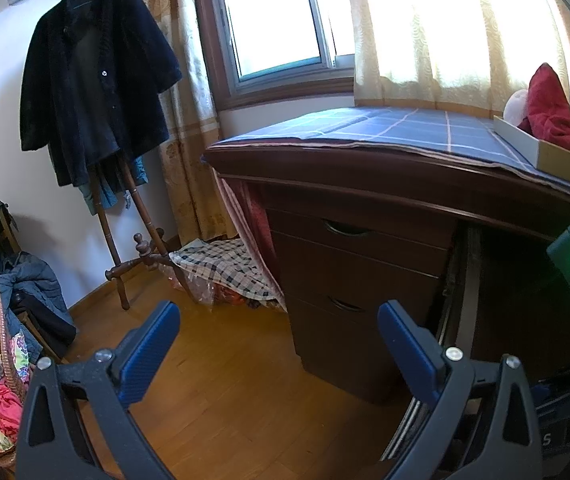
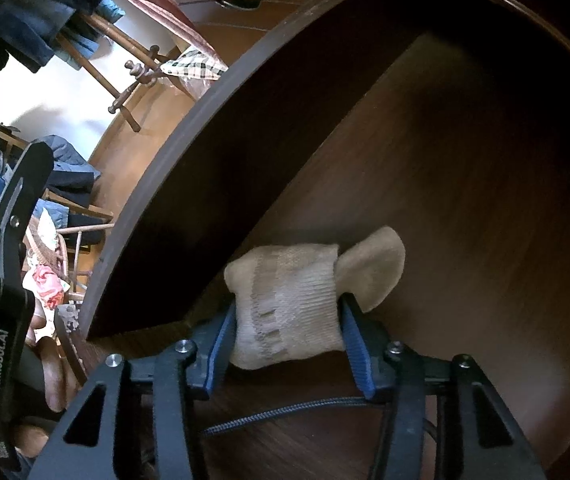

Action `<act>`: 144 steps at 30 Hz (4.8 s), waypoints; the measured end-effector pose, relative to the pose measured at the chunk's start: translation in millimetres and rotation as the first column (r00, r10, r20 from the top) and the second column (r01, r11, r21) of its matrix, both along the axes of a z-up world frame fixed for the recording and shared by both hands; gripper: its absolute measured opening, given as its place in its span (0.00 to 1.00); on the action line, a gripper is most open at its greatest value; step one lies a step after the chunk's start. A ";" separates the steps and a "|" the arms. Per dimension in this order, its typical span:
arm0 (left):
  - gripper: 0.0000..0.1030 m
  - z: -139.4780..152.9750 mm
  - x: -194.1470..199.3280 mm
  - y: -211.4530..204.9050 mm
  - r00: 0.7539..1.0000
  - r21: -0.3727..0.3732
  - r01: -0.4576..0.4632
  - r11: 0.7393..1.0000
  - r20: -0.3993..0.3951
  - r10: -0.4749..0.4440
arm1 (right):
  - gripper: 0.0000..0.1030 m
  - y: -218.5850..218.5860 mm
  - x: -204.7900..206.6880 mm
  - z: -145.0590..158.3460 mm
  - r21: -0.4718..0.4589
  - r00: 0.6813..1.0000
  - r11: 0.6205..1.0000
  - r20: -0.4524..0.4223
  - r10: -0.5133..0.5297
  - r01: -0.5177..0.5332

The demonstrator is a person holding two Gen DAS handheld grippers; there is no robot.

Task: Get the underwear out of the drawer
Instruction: 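Close the right gripper on the beige sock, then lift the beige sock out of the drawer toward the tray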

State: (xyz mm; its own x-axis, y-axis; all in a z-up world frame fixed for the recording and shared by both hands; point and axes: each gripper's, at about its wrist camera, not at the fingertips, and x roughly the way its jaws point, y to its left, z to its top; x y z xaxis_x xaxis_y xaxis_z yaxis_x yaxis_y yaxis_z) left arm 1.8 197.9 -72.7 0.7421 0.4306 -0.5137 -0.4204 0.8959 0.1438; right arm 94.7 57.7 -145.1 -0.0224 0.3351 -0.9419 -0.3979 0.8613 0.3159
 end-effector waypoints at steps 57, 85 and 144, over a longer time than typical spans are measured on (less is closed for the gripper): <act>0.98 15.3 15.4 -135.2 0.924 -0.035 0.378 0.925 -0.044 -0.380 | 0.36 -206.6 -92.4 54.0 0.269 0.823 0.839 0.204 -0.530 0.474; 0.98 6.8 11.7 -140.8 0.927 0.012 0.372 0.928 -0.052 -0.371 | 0.36 -300.0 -126.7 97.1 0.331 0.658 0.715 0.282 -0.698 0.616; 0.98 1.2 -1.7 -150.7 0.904 0.066 0.428 0.901 -0.043 -0.426 | 0.36 -294.0 -162.3 142.2 0.234 0.594 0.743 0.475 -0.650 0.626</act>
